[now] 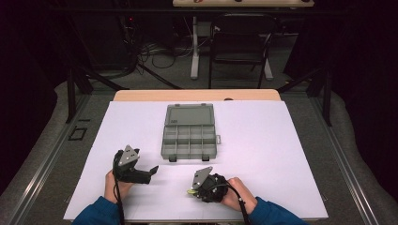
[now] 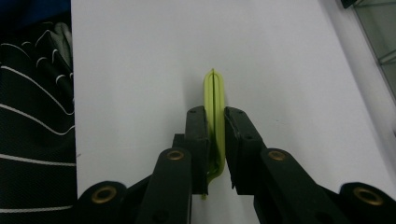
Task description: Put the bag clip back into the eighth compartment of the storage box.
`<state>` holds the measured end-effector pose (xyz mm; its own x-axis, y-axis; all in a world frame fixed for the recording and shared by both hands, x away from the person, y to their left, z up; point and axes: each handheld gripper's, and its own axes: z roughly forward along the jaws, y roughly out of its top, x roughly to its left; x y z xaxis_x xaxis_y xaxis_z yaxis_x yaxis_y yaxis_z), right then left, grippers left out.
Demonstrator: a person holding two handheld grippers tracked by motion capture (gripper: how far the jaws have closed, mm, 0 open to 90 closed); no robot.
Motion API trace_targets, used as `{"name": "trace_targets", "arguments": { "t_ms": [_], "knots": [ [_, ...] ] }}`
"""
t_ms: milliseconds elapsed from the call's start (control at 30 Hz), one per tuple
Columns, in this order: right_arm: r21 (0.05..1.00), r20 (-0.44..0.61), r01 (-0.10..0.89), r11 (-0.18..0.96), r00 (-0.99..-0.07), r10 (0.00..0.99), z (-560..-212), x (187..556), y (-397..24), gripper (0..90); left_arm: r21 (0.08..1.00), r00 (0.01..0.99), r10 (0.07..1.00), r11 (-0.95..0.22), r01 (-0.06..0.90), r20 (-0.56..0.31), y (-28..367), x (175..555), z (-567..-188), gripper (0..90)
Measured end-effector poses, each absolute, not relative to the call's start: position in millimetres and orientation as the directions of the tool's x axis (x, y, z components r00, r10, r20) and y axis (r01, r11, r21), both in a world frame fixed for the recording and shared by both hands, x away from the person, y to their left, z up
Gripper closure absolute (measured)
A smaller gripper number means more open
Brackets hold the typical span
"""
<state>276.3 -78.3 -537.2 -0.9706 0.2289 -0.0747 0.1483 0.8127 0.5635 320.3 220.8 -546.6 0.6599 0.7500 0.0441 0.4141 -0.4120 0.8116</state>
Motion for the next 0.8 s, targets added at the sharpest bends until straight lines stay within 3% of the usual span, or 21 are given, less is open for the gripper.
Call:
{"name": "trace_targets", "arguments": {
  "t_ms": [800],
  "knots": [
    [0.596, -0.097, 0.192, 0.779, -0.947, 0.307, -530, 286, -93, 80.2, 0.812, 0.659, 0.750, -0.413, 0.413, 0.046, 221, 320, -547, 0.1]
  ]
}}
